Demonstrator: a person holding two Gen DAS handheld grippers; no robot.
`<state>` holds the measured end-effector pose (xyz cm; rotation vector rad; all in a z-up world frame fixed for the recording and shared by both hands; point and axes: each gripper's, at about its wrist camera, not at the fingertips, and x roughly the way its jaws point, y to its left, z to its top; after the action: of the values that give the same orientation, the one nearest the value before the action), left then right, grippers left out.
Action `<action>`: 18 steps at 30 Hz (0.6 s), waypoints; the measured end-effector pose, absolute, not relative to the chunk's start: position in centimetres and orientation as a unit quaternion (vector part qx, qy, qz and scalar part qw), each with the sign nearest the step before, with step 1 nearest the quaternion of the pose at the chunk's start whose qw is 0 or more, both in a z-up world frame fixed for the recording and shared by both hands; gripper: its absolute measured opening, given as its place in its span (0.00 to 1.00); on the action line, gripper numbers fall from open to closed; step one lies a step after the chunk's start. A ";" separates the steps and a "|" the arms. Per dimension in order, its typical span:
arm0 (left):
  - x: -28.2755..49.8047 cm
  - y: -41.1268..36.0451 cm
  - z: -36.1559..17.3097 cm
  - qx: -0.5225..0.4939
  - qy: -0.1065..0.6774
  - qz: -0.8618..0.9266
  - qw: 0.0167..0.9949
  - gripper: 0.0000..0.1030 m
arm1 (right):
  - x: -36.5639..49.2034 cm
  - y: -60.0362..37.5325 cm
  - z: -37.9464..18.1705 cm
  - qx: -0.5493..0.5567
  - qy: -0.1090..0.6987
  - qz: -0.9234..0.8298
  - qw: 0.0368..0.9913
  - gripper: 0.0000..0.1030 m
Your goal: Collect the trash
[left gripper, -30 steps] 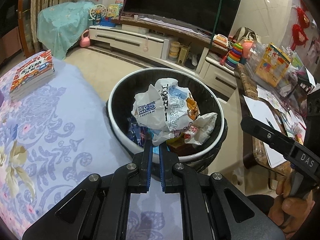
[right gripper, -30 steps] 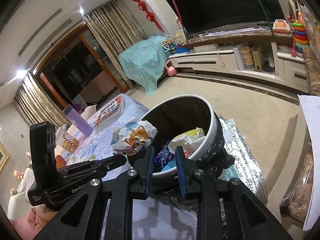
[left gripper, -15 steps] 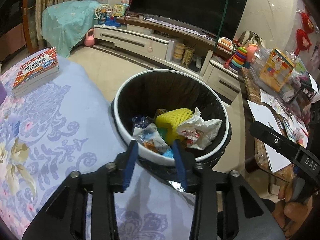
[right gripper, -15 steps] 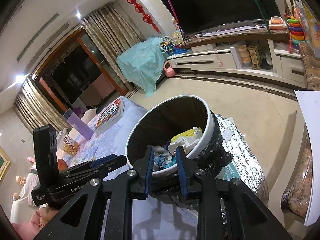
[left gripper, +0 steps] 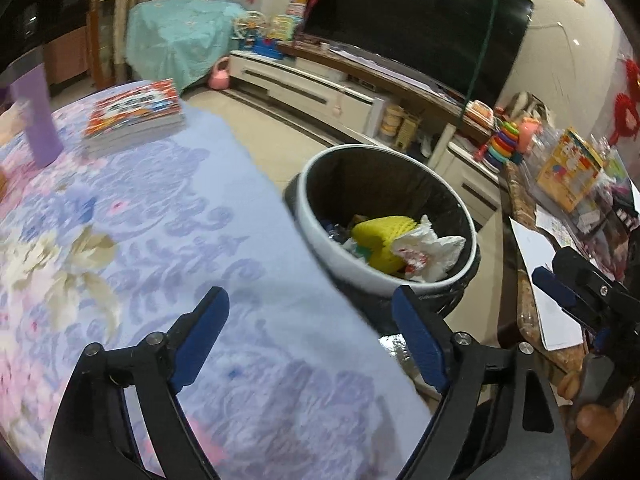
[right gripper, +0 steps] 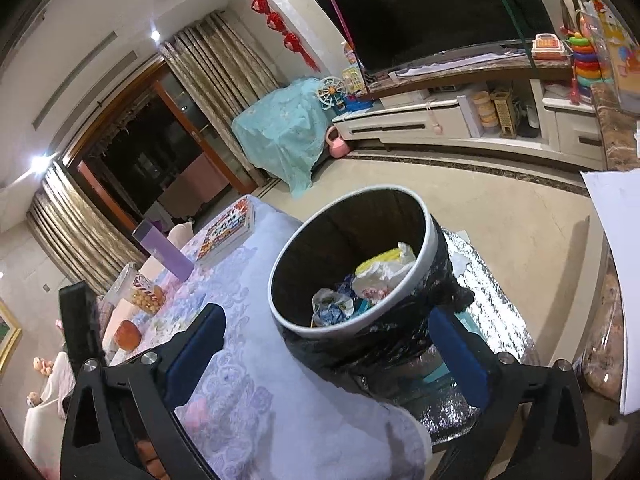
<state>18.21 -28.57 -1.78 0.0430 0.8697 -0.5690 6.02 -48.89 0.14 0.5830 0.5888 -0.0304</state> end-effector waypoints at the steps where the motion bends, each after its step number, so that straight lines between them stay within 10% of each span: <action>1: 17.9 -27.9 -1.8 0.017 0.413 -0.267 0.871 0.84 | 5.9 -48.7 0.0 0.285 0.287 -0.013 0.914 0.99; 18: 11.0 -19.1 -1.0 0.027 0.307 -0.166 0.937 0.92 | 3.1 -41.7 0.3 0.182 0.266 -0.060 0.945 1.00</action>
<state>10.96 -19.14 -0.98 0.0545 0.6271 -0.3388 3.08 -41.71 0.32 0.3714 0.5429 -0.1214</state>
